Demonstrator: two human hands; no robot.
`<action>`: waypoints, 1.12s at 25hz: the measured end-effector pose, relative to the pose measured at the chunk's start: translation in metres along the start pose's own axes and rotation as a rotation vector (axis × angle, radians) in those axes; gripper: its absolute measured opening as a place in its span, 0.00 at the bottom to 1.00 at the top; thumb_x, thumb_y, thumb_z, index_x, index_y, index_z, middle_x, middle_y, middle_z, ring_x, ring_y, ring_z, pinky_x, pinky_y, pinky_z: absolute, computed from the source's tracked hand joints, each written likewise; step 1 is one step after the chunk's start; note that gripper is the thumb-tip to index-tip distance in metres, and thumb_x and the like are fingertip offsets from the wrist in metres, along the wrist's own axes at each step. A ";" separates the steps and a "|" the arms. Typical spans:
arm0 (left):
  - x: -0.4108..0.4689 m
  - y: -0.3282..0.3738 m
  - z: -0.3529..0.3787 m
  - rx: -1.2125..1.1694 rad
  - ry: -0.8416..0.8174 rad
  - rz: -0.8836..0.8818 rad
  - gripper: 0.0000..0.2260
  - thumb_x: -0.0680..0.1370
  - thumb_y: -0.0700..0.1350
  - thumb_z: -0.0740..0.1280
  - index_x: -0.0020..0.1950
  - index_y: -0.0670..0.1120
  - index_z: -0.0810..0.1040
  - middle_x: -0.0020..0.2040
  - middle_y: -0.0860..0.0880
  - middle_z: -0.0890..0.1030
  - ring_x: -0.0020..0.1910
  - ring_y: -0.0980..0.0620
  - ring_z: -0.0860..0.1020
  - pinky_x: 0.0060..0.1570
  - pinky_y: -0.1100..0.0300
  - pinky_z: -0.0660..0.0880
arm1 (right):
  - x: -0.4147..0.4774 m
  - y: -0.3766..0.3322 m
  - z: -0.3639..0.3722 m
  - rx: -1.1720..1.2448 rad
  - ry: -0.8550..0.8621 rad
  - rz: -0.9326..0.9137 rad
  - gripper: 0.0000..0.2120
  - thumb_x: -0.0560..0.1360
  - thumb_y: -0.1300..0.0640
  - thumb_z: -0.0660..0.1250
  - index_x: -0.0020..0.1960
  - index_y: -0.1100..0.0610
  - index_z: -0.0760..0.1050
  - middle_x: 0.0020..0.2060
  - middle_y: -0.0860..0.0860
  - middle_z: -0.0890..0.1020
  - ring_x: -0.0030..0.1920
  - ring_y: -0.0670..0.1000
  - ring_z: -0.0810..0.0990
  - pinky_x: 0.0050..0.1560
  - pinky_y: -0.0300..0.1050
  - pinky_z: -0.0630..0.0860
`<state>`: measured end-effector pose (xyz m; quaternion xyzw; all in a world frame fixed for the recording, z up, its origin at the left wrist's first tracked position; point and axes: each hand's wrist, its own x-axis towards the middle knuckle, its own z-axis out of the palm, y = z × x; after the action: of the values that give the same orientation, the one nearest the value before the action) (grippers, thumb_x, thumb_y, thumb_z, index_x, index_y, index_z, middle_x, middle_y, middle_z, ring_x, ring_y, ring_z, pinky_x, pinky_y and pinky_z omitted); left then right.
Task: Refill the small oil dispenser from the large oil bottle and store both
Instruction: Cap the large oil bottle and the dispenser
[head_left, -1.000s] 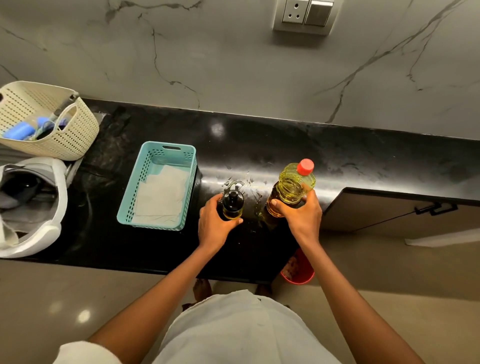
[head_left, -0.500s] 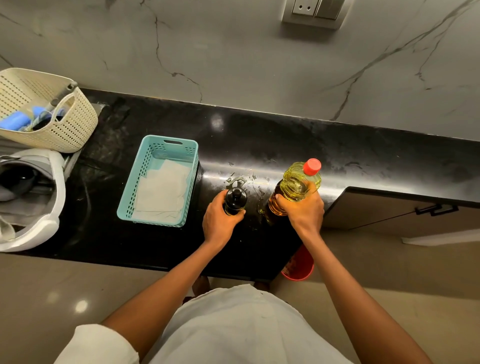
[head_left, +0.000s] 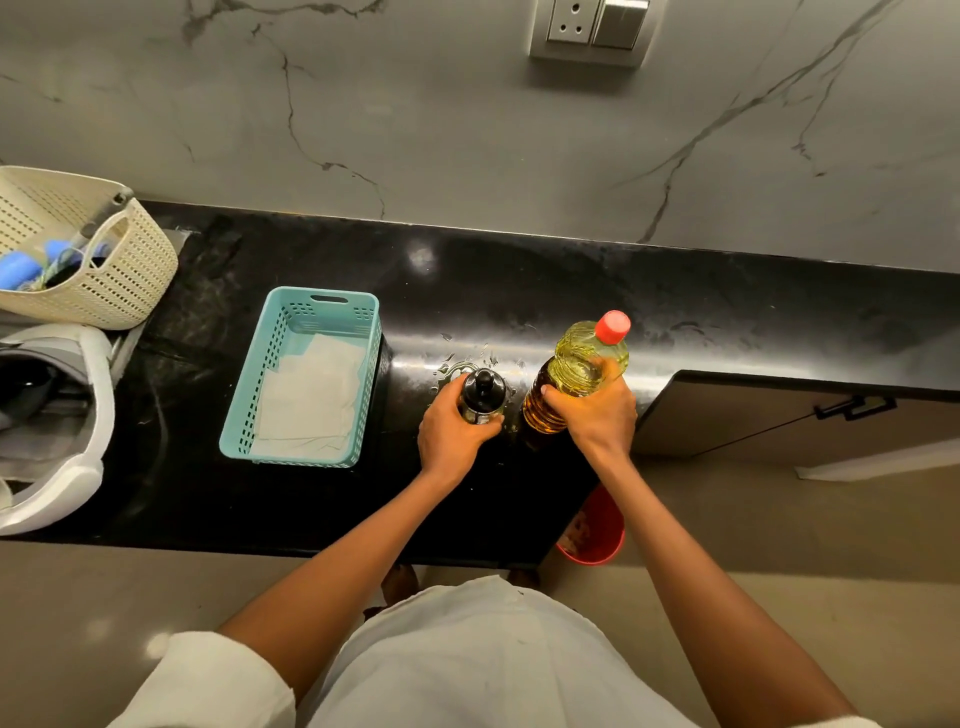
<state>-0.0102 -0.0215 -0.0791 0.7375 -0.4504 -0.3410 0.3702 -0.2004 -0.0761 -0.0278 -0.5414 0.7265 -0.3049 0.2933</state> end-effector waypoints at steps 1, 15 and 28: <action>0.006 0.008 0.005 -0.018 -0.024 0.012 0.28 0.67 0.54 0.83 0.66 0.58 0.80 0.56 0.59 0.85 0.57 0.56 0.83 0.58 0.49 0.81 | 0.004 -0.001 -0.002 0.012 0.001 0.016 0.30 0.65 0.44 0.83 0.63 0.48 0.77 0.52 0.48 0.85 0.52 0.51 0.83 0.50 0.45 0.76; 0.104 0.071 0.048 -0.008 -0.242 0.195 0.32 0.67 0.45 0.84 0.71 0.50 0.80 0.61 0.54 0.86 0.62 0.54 0.82 0.64 0.48 0.80 | 0.087 -0.023 -0.028 -0.016 0.037 -0.104 0.31 0.66 0.45 0.83 0.64 0.51 0.77 0.57 0.49 0.85 0.57 0.51 0.83 0.56 0.49 0.81; 0.129 0.054 0.065 0.065 -0.277 0.189 0.29 0.65 0.51 0.81 0.66 0.55 0.81 0.55 0.55 0.87 0.56 0.52 0.84 0.57 0.47 0.81 | 0.101 -0.005 -0.015 -0.021 -0.014 -0.086 0.34 0.63 0.39 0.81 0.64 0.49 0.76 0.57 0.48 0.85 0.57 0.51 0.84 0.57 0.55 0.84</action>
<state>-0.0401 -0.1721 -0.0873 0.6494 -0.5750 -0.3885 0.3110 -0.2330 -0.1727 -0.0243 -0.5774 0.7037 -0.3059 0.2790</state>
